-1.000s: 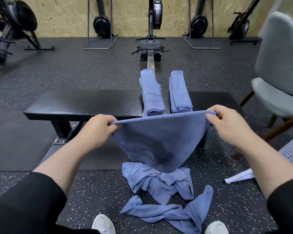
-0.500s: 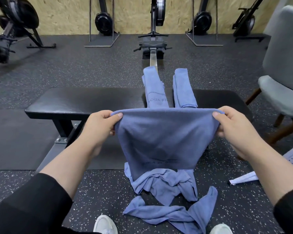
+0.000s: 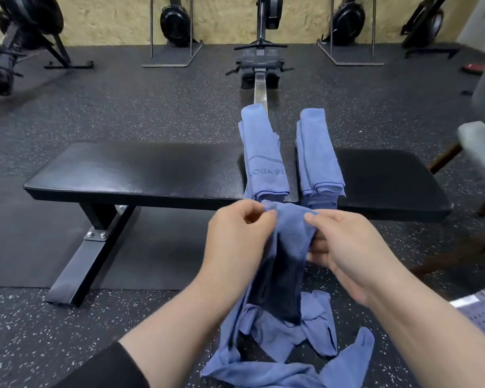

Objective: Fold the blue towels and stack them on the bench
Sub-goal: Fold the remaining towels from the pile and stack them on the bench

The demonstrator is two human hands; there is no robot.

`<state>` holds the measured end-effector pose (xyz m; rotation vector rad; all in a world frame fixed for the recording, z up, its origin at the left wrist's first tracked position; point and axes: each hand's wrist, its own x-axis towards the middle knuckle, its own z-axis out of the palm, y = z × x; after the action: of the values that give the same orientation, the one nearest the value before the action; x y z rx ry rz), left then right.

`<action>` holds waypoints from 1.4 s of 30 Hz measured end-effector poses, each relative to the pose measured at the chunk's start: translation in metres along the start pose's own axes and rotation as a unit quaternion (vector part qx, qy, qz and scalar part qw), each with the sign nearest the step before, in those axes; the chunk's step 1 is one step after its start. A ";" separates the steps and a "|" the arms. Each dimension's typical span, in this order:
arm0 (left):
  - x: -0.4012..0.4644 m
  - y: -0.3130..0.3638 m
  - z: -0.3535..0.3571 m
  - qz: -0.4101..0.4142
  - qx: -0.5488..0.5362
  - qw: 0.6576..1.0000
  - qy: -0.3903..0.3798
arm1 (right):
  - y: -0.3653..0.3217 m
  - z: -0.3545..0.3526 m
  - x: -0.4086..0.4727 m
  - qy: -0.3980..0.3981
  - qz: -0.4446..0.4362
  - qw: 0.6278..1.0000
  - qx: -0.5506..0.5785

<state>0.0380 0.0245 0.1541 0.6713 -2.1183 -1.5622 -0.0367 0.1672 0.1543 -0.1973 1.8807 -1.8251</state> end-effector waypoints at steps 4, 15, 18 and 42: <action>-0.003 0.004 0.015 0.058 0.082 0.995 0.008 | 0.002 0.007 0.008 -0.026 0.004 1.000 0.014; 0.004 0.011 0.024 0.061 0.031 0.994 -0.087 | 0.002 -0.010 0.022 0.019 -0.031 0.999 0.028; 0.017 0.006 0.011 0.065 0.061 0.995 -0.047 | -0.003 -0.016 0.019 0.019 -0.051 0.995 -0.085; 0.037 -0.004 -0.048 0.167 0.323 0.922 -0.134 | -0.011 -0.049 0.016 0.010 -0.129 0.944 -0.304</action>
<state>0.0371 -0.0349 0.1659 0.2609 -2.8028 -0.7921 -0.0749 0.2034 0.1598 -0.6650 2.4787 -1.3324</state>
